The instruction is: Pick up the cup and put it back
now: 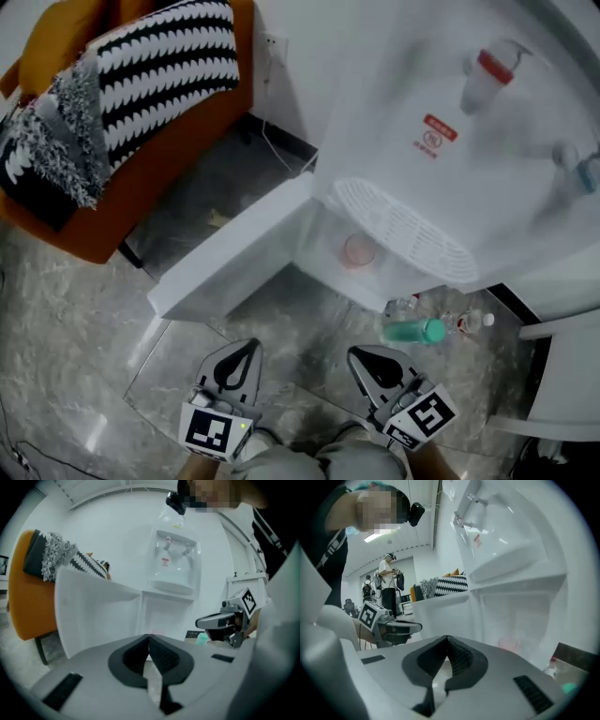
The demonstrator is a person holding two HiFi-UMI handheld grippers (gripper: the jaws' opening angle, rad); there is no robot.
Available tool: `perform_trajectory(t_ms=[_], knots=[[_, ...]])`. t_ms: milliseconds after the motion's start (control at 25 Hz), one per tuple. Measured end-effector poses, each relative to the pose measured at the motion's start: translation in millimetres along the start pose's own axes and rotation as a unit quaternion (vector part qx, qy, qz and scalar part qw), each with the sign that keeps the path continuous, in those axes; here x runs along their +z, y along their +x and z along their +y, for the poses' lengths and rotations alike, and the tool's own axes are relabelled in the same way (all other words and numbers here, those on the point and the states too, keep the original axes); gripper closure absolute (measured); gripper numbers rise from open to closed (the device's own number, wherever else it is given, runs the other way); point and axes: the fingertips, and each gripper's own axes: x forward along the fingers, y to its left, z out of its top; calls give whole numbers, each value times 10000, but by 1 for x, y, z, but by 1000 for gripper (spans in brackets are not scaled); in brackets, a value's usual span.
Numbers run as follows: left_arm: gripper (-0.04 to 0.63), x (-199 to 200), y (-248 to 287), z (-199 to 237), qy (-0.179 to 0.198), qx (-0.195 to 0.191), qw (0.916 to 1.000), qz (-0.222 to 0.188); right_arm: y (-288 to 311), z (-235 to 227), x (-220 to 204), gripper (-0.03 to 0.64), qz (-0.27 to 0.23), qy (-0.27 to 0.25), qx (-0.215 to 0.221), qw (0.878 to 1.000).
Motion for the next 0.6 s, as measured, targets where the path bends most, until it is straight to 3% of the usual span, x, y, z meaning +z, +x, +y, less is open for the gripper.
perform_trajectory(t_ms=[120,320,480,600], knots=[[583,48,-39,-6,-135,7,9999,91,-20,15,47,607,122,-136,-163,9997],[583,155,-99,-46,-865,-222,9960,29,-66,33,155,607,197,-3,-348,9992],[583,261,-150,-78,-1153,-266,9930,18,-97,70,270,607,-20,215,-450,9988],[583,365,-189,-98,-1044,-309,9941,44,-128,94,370,607,-96,-216,-850,9961]])
